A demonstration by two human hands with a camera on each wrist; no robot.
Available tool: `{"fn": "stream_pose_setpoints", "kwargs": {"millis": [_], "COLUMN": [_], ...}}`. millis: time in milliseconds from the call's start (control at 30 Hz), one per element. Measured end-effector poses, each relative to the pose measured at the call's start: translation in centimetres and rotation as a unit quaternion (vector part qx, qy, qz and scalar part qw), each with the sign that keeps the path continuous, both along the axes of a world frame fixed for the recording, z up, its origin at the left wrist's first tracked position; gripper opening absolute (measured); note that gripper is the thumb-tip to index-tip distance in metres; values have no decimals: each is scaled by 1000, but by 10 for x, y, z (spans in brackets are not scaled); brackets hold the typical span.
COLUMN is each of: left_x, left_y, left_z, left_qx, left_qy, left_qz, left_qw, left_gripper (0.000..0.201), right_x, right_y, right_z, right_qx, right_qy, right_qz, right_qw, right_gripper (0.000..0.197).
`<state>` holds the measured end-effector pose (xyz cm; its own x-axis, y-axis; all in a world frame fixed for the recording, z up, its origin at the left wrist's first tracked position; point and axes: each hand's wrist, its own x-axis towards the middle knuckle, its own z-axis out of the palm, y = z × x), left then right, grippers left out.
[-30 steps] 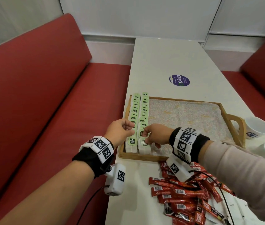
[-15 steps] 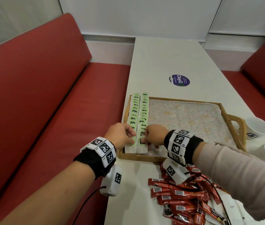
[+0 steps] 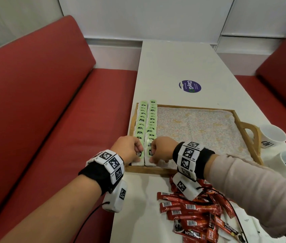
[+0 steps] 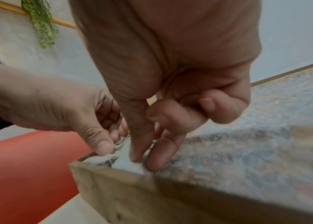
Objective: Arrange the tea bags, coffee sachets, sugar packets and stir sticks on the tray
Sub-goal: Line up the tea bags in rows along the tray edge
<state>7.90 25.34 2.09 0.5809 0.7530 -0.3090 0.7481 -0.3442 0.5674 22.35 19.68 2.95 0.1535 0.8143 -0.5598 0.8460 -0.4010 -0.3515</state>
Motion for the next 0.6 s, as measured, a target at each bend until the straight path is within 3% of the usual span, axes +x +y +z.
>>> {"fn": "stream_pose_setpoints", "kwargs": {"millis": [167, 600], "left_x": [2, 18], "left_y": [-8, -67], "left_z": [7, 18], "left_qx": [11, 16], "left_qy": [-39, -117], "left_qz": [6, -31], "left_qw": [999, 992], "left_gripper": [27, 20], "right_x": [7, 44], "right_y": [-11, -104], "right_z": [16, 54], "right_qx": [20, 126], "right_qy": [13, 53], "right_qz": [5, -116], "right_qw": [1000, 984], "right_gripper": [23, 18]}}
